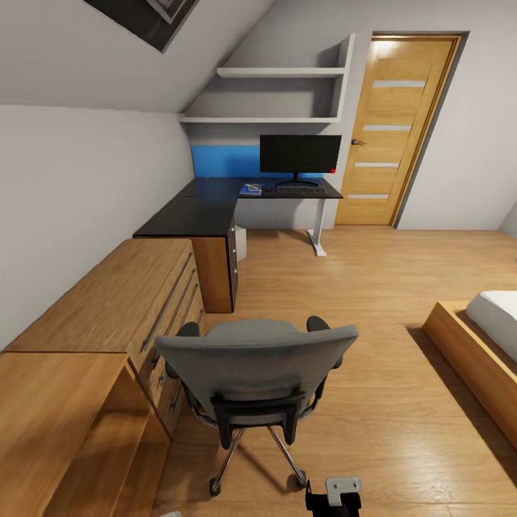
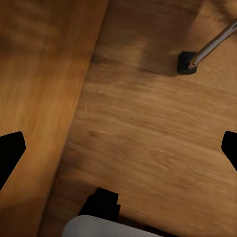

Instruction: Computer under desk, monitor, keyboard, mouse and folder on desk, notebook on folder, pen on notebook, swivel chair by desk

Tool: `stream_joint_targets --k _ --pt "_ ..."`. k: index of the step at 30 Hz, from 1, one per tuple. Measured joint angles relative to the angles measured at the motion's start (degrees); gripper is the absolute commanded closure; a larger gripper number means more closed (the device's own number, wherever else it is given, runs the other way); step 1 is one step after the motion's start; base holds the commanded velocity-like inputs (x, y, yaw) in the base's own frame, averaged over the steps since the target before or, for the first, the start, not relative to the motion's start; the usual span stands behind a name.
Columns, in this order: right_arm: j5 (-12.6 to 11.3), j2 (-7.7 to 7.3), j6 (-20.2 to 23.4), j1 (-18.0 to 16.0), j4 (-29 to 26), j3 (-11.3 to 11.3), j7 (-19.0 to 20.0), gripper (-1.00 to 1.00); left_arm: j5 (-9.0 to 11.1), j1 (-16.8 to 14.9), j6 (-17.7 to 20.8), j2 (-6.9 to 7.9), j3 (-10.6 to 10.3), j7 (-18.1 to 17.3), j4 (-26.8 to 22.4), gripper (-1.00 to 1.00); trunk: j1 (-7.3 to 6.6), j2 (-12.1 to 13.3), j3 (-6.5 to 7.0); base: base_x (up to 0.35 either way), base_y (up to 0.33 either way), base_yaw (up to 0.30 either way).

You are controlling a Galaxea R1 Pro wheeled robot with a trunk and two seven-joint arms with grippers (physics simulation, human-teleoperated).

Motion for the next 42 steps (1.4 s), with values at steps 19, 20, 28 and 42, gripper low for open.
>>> stream_joint_targets --k 19,20,28,42 --pt "-0.08 0.13 -1.41 0.00 0.01 0.00 -0.02 -1.00 -0.08 0.00 -0.01 0.00 0.00 0.09 0.00 -1.00 4.17 -7.62 -3.38 0.000 0.000 0.000" --pt "-0.08 0.12 -1.68 0.00 0.03 0.00 -0.03 -1.00 -0.08 0.00 -0.01 0.00 0.00 0.09 0.00 -1.00 4.39 -8.02 -3.49 0.000 0.000 0.000" --pt "-0.17 0.08 -2.86 0.00 0.09 0.00 -0.05 -1.00 -0.09 0.00 -0.06 -0.03 0.01 0.09 0.00 -1.00 6.15 -11.23 -4.26 0.000 0.000 0.000" --pt "-0.18 0.12 -2.92 0.00 0.09 0.01 -0.05 -1.00 -0.09 0.00 -0.08 -0.09 0.06 0.09 0.00 -1.00 9.23 -16.85 -5.59 0.000 0.000 0.000"
